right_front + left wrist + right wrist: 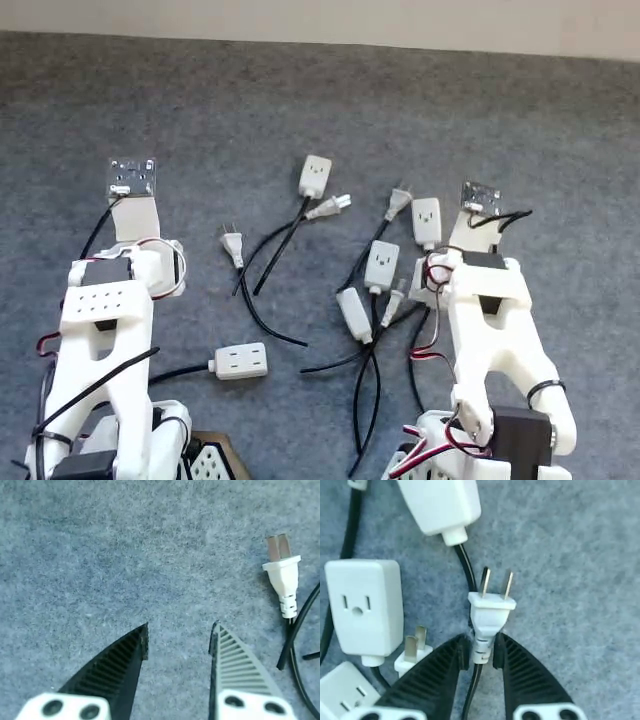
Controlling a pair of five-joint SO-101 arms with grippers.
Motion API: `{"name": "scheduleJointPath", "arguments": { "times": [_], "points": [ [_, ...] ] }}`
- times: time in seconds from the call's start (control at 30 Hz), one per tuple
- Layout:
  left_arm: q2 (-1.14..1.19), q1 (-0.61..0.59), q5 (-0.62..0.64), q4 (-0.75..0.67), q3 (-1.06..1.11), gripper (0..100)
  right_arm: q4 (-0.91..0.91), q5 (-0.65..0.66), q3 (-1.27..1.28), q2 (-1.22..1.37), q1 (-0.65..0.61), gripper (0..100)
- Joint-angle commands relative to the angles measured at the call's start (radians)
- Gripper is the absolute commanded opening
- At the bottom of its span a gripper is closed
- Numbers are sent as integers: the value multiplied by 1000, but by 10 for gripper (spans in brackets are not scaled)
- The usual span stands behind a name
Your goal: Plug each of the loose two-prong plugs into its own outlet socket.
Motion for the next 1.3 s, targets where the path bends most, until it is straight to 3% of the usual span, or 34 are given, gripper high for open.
{"name": "scheduleJointPath", "arguments": {
  "times": [0.0, 0.47, 0.6, 0.67, 0.77, 0.83, 0.9, 1.03, 1.27],
  "points": [
    [-13, 7, 2, -8, -5, 214, -19, 21, -2, -47, 8, 95],
    [-13, 7, 3, -8, -5, 214, -19, 21, -116, 196, 12, 94],
    [-13, 7, 3, -8, -5, 214, -15, 23, -113, 170, 13, 0],
    [-13, 7, 3, -8, -5, 214, -12, 23, -114, 147, 16, 7],
    [-22, 18, -2, -8, -12, 214, 90, 109, -150, 91, 12, 5],
    [-22, 30, -74, 15, -41, 214, 225, 163, -226, 31, -19, 5],
    [-13, 51, -153, 106, -122, 214, 340, 196, -306, -54, -59, 5],
    [-13, 67, -207, 348, -357, 217, 386, 210, -392, -297, -159, 5],
    [-13, 145, -443, 792, -771, 245, 308, 307, -166, -673, -504, 5]
  ]
}}
